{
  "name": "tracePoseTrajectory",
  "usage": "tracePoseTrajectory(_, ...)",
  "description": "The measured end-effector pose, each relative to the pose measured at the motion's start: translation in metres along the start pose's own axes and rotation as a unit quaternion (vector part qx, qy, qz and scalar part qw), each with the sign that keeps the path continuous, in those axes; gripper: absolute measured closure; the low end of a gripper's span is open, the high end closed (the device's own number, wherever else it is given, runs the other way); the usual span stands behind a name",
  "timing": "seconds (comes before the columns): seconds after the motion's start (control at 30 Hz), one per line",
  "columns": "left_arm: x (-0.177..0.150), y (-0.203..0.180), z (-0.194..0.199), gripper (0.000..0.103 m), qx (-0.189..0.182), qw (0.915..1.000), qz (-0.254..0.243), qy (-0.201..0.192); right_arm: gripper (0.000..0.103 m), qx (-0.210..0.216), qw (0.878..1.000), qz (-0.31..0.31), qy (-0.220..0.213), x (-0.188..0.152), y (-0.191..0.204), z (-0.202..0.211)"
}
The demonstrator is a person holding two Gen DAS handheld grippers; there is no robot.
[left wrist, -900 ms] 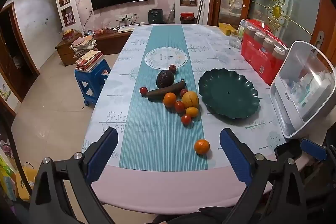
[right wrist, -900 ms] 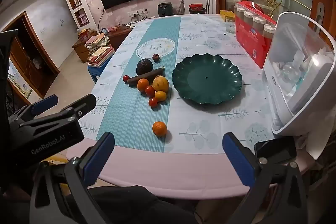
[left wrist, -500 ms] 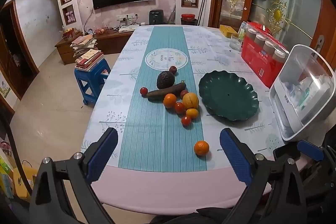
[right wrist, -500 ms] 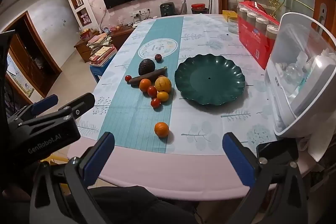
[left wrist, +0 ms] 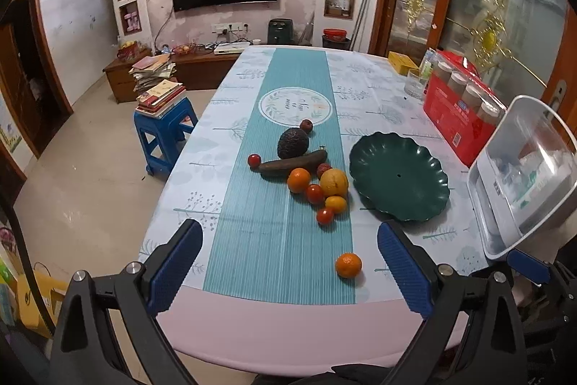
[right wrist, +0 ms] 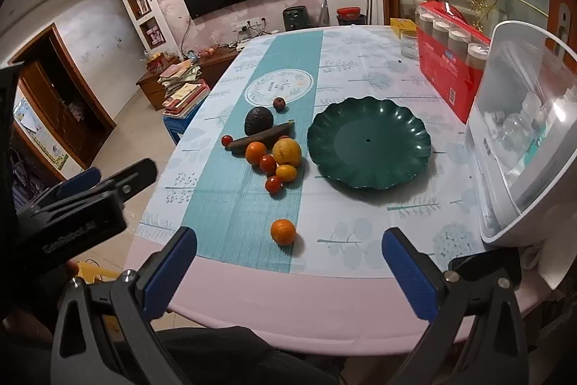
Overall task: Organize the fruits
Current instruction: 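Move both tools toward the fruit pile on the table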
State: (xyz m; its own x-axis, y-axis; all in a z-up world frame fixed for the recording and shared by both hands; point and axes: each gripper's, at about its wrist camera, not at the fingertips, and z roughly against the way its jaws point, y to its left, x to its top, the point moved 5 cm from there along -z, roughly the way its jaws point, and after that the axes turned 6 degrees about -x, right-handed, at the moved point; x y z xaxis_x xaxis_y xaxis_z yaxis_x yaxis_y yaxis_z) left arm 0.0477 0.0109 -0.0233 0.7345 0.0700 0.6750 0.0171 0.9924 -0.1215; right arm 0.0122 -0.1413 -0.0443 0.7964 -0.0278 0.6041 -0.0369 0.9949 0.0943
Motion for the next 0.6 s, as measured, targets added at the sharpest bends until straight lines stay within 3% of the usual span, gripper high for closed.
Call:
tracePoseTrajectory(0.13, -0.001, 0.005, -0.004, 0.006, 0.011, 0.9998, 0.015, 0.007, 0.0, 0.009, 1.0, 0.015, -0.012, 0.0, 0.004, 0.003)
tracePoseTrajectory(0.6, -0.005, 0.001, -0.008, 0.006, 0.018, 0.9984, 0.051, 0.017, 0.0, 0.025, 1.0, 0.015, 0.008, 0.0, -0.013, -0.009)
